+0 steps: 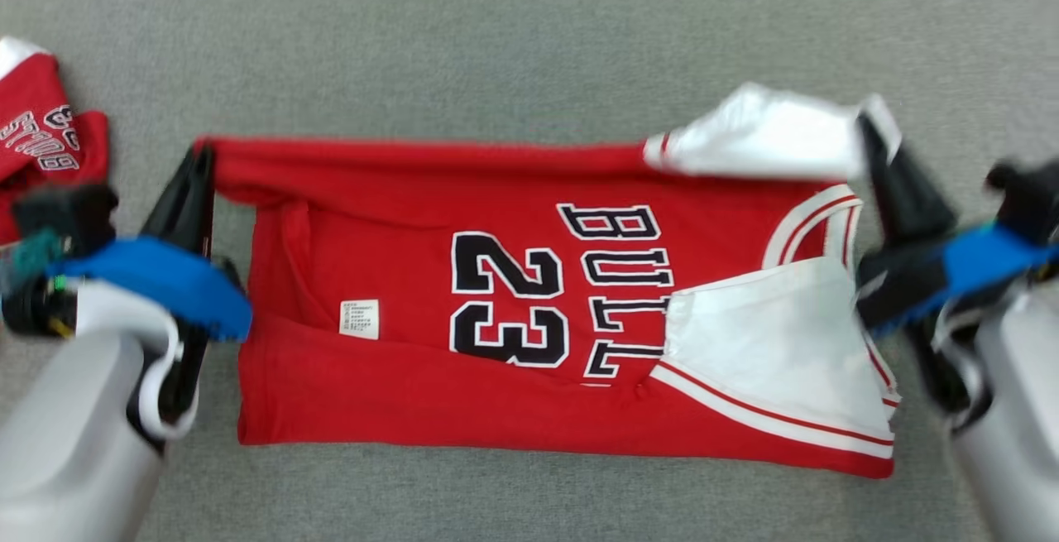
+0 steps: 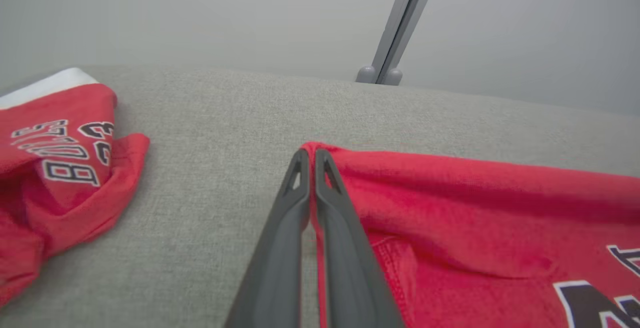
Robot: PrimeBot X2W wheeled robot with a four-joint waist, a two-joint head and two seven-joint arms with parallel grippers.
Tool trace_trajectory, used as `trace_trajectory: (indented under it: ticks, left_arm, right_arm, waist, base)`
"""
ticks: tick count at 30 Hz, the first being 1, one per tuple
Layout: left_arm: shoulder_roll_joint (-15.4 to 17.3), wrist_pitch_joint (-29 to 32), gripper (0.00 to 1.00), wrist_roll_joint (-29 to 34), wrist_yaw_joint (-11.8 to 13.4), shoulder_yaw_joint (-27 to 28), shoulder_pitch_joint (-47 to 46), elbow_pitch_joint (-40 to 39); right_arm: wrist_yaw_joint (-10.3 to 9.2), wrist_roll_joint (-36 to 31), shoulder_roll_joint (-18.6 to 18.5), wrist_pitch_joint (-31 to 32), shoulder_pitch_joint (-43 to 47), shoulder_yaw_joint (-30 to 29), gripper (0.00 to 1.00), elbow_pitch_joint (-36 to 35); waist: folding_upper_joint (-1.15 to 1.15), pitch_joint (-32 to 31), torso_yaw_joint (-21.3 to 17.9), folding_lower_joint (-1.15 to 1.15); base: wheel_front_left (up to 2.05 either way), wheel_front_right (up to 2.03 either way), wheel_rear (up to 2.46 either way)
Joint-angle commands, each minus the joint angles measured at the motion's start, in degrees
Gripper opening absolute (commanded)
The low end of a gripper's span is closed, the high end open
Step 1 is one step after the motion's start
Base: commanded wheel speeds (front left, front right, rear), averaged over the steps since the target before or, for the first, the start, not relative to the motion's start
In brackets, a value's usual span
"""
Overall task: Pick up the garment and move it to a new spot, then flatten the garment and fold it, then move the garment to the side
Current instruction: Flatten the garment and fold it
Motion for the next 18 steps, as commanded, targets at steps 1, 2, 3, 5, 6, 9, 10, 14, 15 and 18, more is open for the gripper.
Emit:
trace_trajectory:
  ticks: [1, 2, 3, 5, 6, 9, 10, 14, 15, 18]
  left_arm:
    - [1.02, -0.77, 0.00, -1.19, 1.40, 0.95, 3.43, -2.06]
    - [1.45, -0.98, 0.00, -1.81, 2.28, 1.42, 5.85, -3.63]
    - [1.85, -1.17, 0.00, -2.40, 3.09, 1.83, 7.81, -5.36]
    - [2.38, -1.14, 0.00, -3.65, 4.50, 2.33, 11.60, -8.24]
    - [2.78, -1.06, 0.00, -4.17, 5.27, 2.66, 13.43, -9.53]
    - [3.87, -0.56, 0.00, -6.00, 7.43, 3.48, 19.11, -13.52]
    - [3.99, -0.41, 0.00, -6.37, 7.80, 3.52, 20.23, -14.40]
    - [4.40, 0.83, 0.38, -7.36, 8.95, 3.05, 23.32, -16.65]
    - [4.26, 0.72, 0.84, -7.16, 9.15, 2.82, 23.96, -16.88]
    - [4.02, -1.58, 1.00, -6.12, 9.79, 2.97, 25.22, -17.06]
  right_arm:
    - [0.03, -0.70, 1.44, 0.13, 4.16, -0.52, 0.00, -2.18]
    - [0.02, -1.09, 2.01, 0.47, 6.85, -1.19, 0.00, -3.50]
    - [0.02, -1.36, 2.53, 0.64, 9.29, -1.89, 0.00, -4.79]
    - [0.03, -1.62, 4.39, 1.31, 13.69, -2.84, 0.00, -6.94]
    - [0.02, -1.86, 5.09, 1.57, 15.69, -3.43, 0.00, -7.89]
    - [0.02, -2.46, 7.76, 2.65, 21.93, -6.25, 0.00, -10.69]
    - [0.02, -2.75, 8.34, 2.88, 23.28, -7.06, 0.00, -10.96]
    - [0.02, -3.72, 10.48, 3.48, 26.62, -8.20, 0.16, -11.88]
    - [0.02, -4.00, 10.83, 3.49, 27.29, -8.36, 0.37, -12.02]
    - [0.03, -5.21, 11.80, 2.01, 28.72, -9.19, 1.00, -13.11]
  waist:
    - [0.01, -1.39, -1.23, 0.01]
    - [0.01, -1.67, -1.42, 0.01]
    - [0.01, -1.83, -1.58, 0.01]
    - [0.01, -2.25, -1.87, 0.01]
    - [0.01, -2.37, -2.00, 0.01]
    - [0.01, -2.88, -2.18, 0.01]
    - [0.01, -3.04, -2.18, 0.01]
    - [0.01, -3.64, -2.14, 0.01]
    - [0.01, -3.97, -2.14, 0.01]
    - [0.01, -5.05, -2.29, 0.01]
  base:
    - [0.00, 0.00, 0.00]
    - [0.00, 0.00, 0.00]
    - [0.00, 0.00, 0.00]
    - [0.00, 0.00, 0.00]
    - [0.00, 0.00, 0.00]
    - [0.00, 0.00, 0.00]
    - [0.00, 0.00, 0.00]
    - [0.00, 0.00, 0.00]
    - [0.00, 0.00, 0.00]
    - [0.00, 0.00, 0.00]
